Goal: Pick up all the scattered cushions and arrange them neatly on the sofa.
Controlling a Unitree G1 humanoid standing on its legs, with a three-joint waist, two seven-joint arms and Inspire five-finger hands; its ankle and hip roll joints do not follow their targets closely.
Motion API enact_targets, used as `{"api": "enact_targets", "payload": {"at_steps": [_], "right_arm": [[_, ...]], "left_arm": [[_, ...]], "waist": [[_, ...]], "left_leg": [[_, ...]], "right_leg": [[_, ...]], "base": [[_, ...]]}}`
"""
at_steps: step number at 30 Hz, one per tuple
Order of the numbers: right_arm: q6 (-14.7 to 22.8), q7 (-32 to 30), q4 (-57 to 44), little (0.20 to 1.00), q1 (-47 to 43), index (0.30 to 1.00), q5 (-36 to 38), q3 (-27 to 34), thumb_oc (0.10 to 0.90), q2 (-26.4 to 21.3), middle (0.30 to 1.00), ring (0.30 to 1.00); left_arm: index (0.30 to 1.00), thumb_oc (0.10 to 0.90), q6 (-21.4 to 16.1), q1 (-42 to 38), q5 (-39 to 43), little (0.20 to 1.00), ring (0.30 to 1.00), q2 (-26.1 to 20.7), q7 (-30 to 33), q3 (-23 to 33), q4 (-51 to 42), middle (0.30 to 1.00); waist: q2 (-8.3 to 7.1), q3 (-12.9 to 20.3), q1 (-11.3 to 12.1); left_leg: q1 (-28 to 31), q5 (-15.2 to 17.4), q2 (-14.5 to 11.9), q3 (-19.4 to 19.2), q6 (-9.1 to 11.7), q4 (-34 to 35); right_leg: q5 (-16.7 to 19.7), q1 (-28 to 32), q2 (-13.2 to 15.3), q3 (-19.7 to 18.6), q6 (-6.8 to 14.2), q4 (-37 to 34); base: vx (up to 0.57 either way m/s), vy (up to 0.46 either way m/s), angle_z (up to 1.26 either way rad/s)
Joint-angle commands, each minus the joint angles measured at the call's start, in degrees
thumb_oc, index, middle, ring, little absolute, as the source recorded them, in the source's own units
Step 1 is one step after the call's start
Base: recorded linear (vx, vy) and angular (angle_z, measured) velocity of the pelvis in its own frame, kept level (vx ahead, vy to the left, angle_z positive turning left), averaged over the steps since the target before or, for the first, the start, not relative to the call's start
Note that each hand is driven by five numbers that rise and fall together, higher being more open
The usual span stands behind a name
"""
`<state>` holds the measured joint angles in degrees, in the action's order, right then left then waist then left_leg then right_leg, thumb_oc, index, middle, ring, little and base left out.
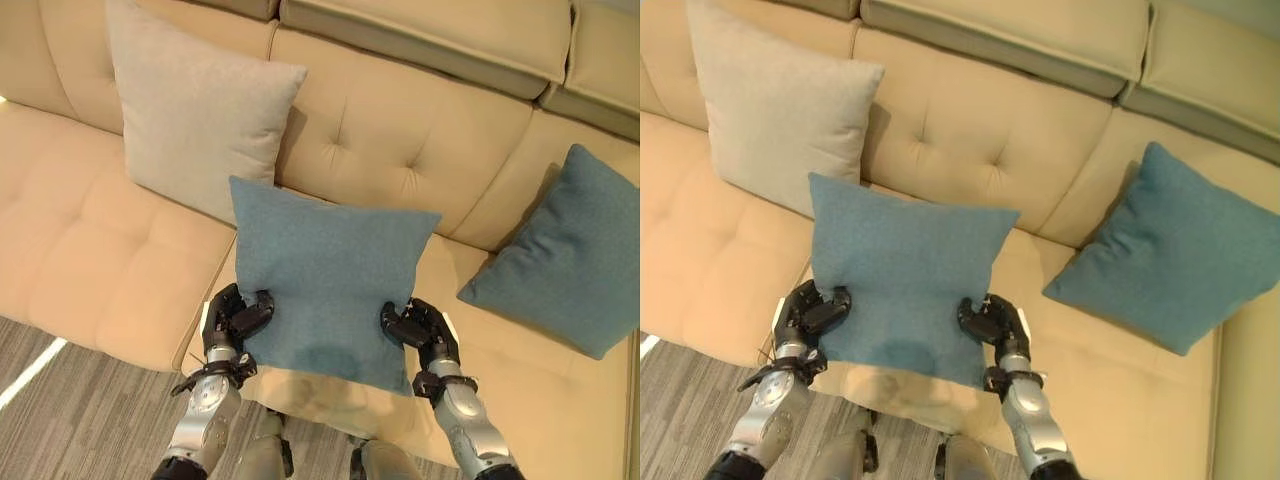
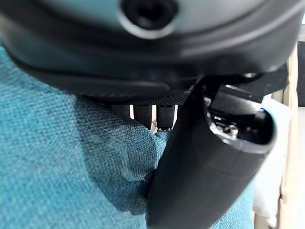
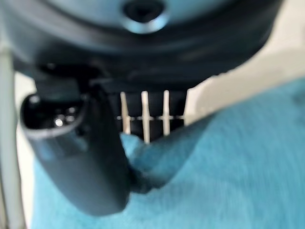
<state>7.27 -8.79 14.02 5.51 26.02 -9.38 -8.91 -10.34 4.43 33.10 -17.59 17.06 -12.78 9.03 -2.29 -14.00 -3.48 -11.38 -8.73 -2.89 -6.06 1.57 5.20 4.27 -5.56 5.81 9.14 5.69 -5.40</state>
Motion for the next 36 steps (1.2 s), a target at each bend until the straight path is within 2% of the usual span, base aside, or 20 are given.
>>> {"api": "enact_targets", "payload": {"at_steps": [1,5,8,10,12,15,17,18,19,20,21,23,26,28,29,32,33,34,35,36], "right_arm": [[8.2,5.0,-11.5,0.3,-2.5,0.3,0.7,-2.1,0.4,-0.8,0.3,0.3],[9.7,3.2,-15.3,0.3,-1.5,0.3,-0.8,-0.3,0.4,-1.4,0.3,0.3],[10.0,2.9,-17.8,0.3,-1.4,0.3,-2.2,-0.1,0.4,-2.7,0.3,0.3],[10.2,2.8,-19.0,0.3,-1.2,0.3,-3.0,0.3,0.4,-3.2,0.3,0.3],[11.0,2.5,-21.0,0.3,-0.3,0.3,-4.1,1.1,0.4,-4.1,0.3,0.3],[11.5,1.9,-21.5,0.3,-0.6,0.3,-5.2,1.8,0.4,-4.9,0.3,0.3],[11.7,-0.2,-22.2,0.3,-2.8,0.3,-8.0,2.9,0.4,-6.2,0.3,0.3],[11.7,-0.2,-22.2,0.3,-2.8,0.3,-8.0,2.9,0.4,-6.2,0.3,0.3],[11.7,-0.7,-22.7,0.3,-3.5,0.3,-9.2,3.1,0.4,-6.5,0.3,0.3],[11.7,-0.7,-22.7,0.3,-3.5,0.3,-9.2,3.1,0.4,-6.5,0.3,0.3],[11.6,-0.9,-22.8,0.3,-3.5,0.3,-9.5,3.6,0.4,-6.5,0.3,0.3],[11.6,-0.7,-22.6,0.3,-3.3,0.3,-9.2,4.6,0.4,-6.5,0.3,0.3],[11.0,-0.6,-22.2,0.3,-3.0,0.3,-9.8,5.1,0.4,-6.6,0.3,0.3],[11.0,-0.6,-22.2,0.3,-2.9,0.3,-9.9,5.1,0.4,-6.6,0.3,0.3],[10.4,-0.3,-21.4,0.3,-3.5,0.3,-9.8,4.8,0.4,-6.3,0.3,0.3],[9.8,0.2,-20.1,0.3,-5.0,0.3,-10.2,3.9,0.4,-5.4,0.3,0.3],[9.8,0.3,-20.0,0.3,-5.7,0.3,-10.3,3.8,0.4,-4.7,0.3,0.3],[9.8,0.3,-20.0,0.3,-5.7,0.3,-10.3,3.8,0.4,-4.7,0.3,0.3],[9.9,0.4,-20.2,0.3,-5.8,0.3,-10.5,4.0,0.4,-4.5,0.3,0.3],[9.9,0.4,-20.2,0.3,-5.9,0.3,-10.5,4.0,0.4,-4.5,0.3,0.3]], "left_arm": [[0.3,0.4,-6.5,-3.5,-5.7,0.3,0.3,0.2,-5.6,-1.5,-9.7,0.3],[0.3,0.4,-6.8,-2.2,-6.8,0.3,0.3,-1.2,-5.9,-1.6,-11.3,0.3],[0.3,0.4,-7.0,-2.0,-6.7,0.3,0.3,-2.0,-5.6,-1.0,-12.7,0.3],[0.3,0.4,-7.2,-1.8,-6.3,0.3,0.3,-2.1,-5.8,-0.9,-13.3,0.3],[0.3,0.4,-7.6,-1.2,-5.2,0.3,0.3,-1.4,-6.1,-1.3,-14.2,0.3],[0.3,0.4,-7.6,-1.4,-4.5,0.3,0.3,-0.9,-6.2,-2.0,-14.1,0.3],[0.3,0.4,-8.0,-3.1,-3.9,0.3,0.3,-0.4,-6.7,-3.1,-13.7,0.3],[0.3,0.4,-8.0,-3.1,-3.9,0.3,0.3,-0.4,-6.7,-3.1,-13.6,0.3],[0.3,0.4,-8.1,-3.7,-3.9,0.3,0.3,-0.6,-7.5,-3.4,-14.4,0.3],[0.3,0.4,-8.1,-3.7,-3.9,0.3,0.3,-0.6,-7.5,-3.4,-14.4,0.3],[0.3,0.4,-8.0,-3.8,-3.7,0.3,0.3,-0.6,-8.0,-3.8,-14.7,0.3],[0.3,0.4,-7.8,-3.9,-2.7,0.3,0.3,-0.6,-8.8,-4.4,-15.0,0.3],[0.3,0.4,-6.9,-3.2,-2.4,0.3,0.3,-1.1,-10.0,-5.0,-15.7,0.3],[0.3,0.4,-6.9,-3.2,-2.3,0.3,0.3,-1.1,-10.0,-4.9,-15.7,0.3],[0.3,0.4,-6.3,-2.5,-2.5,0.3,0.3,-1.3,-9.9,-4.6,-15.6,0.3],[0.3,0.4,-5.4,-1.3,-2.9,0.3,0.3,-2.5,-10.5,-3.1,-15.2,0.3],[0.3,0.4,-5.4,-1.7,-3.1,0.3,0.3,-3.1,-10.4,-2.7,-15.0,0.3],[0.3,0.4,-5.4,-1.7,-3.1,0.3,0.3,-3.1,-10.4,-2.7,-15.0,0.3],[0.3,0.4,-5.5,-2.3,-3.4,0.3,0.3,-3.3,-10.2,-2.7,-15.0,0.3],[0.3,0.4,-5.5,-2.4,-3.4,0.3,0.3,-3.3,-10.2,-2.6,-15.0,0.3]], "waist": [[1.15,9.9,0.0],[1.48,10.0,-1.0],[1.3,10.4,-0.7],[1.1,10.5,-0.6],[0.81,10.4,-0.5],[0.86,9.9,-0.9],[0.26,9.1,-2.5],[0.27,9.1,-2.5],[-0.68,9.0,-3.2],[-0.67,9.2,-3.2],[-1.32,9.4,-4.0],[-1.55,10.3,-5.0],[-0.85,11.0,-5.7],[-0.87,10.9,-5.7],[-1.14,10.8,-5.5],[-1.86,9.9,-3.9],[-2.17,9.4,-3.8],[-2.18,9.4,-3.8],[-2.35,8.9,-4.4],[-2.42,9.0,-4.4]], "left_leg": [[7.6,8.2,-0.4,0.0,0.8,-0.2],[7.7,7.6,0.8,2.8,0.1,-0.2],[7.2,6.8,1.3,5.2,0.3,-0.2],[7.0,6.5,1.5,6.0,0.5,-0.2],[4.9,4.7,1.7,8.6,2.1,-0.4],[1.7,3.8,2.1,9.5,2.7,-1.9],[-2.2,6.2,0.3,-1.3,1.2,-8.6],[-2.2,6.2,0.3,-1.3,1.2,-8.6],[-0.9,10.5,-0.7,-6.3,0.4,-13.4],[-1.2,10.4,-0.8,-6.2,0.4,-13.5],[0.9,14.4,-1.7,-9.0,0.2,-17.3],[4.6,16.9,-3.0,-12.4,0.6,-18.1],[9.1,17.6,-2.8,-12.2,1.3,-14.6],[9.3,17.5,-2.7,-12.1,1.3,-14.3],[9.3,16.8,-1.6,-11.4,1.1,-12.1],[9.5,15.1,0.1,-9.4,0.0,-7.2],[9.3,14.7,0.5,-8.1,-0.6,-5.9],[9.3,14.7,0.5,-8.1,-0.6,-5.9],[9.2,14.7,1.3,-5.8,-1.4,-5.4],[9.0,14.5,1.4,-5.9,-1.4,-5.4]], "right_leg": [[-4.1,-1.0,0.8,-1.8,3.9,7.6],[-7.8,-0.2,-4.5,-13.8,2.0,10.8],[-8.2,0.4,-6.1,-15.8,0.9,10.7],[-8.3,1.2,-6.3,-15.7,0.4,9.5],[-8.4,2.9,-6.7,-13.9,-0.4,5.8],[-8.2,3.0,-6.5,-10.9,-0.7,4.2],[-7.2,2.0,-4.0,-5.0,-0.2,3.9],[-7.2,2.0,-4.0,-5.0,-0.2,3.9],[-6.4,1.9,-2.4,-2.1,-0.2,3.6],[-6.3,1.7,-2.4,-2.0,-0.2,3.6],[-5.8,1.7,-1.4,0.8,-0.4,3.6],[-4.9,1.7,-0.4,4.4,-0.3,2.6],[-3.9,2.1,0.1,7.9,0.7,1.9],[-3.9,2.2,0.1,8.0,0.7,1.9],[-2.6,2.2,0.9,8.2,1.4,2.3],[-2.5,0.9,1.4,6.6,2.6,4.4],[-3.0,-0.7,1.2,3.6,3.1,6.5],[-3.0,-0.8,1.2,3.6,3.1,6.6],[-3.8,-2.3,-0.9,-3.0,3.5,8.4],[-3.7,-2.5,-0.9,-3.1,3.5,8.3]], "base": [[0.01,0.1,-0.01],[-0.04,0.045,0.08],[-0.02,-0.062,0.43],[-0.04,-0.109,0.55],[-0.09,-0.164,0.82],[-0.15,-0.07,1.16],[-0.23,-0.008,1.24],[-0.16,0.023,1.31],[-0.09,0.024,0.93],[-0.13,0.025,0.74],[-0.06,0.02,0.56],[-0.03,0.076,0.78],[0.06,0.118,0.99],[0.04,0.103,1.03],[0.06,0.22,0.93],[0.01,0.261,0.25],[-0.04,0.148,0.26],[0.02,0.139,0.87],[0.03,0.085,0.77],[0.06,0.129,0.67]]}}
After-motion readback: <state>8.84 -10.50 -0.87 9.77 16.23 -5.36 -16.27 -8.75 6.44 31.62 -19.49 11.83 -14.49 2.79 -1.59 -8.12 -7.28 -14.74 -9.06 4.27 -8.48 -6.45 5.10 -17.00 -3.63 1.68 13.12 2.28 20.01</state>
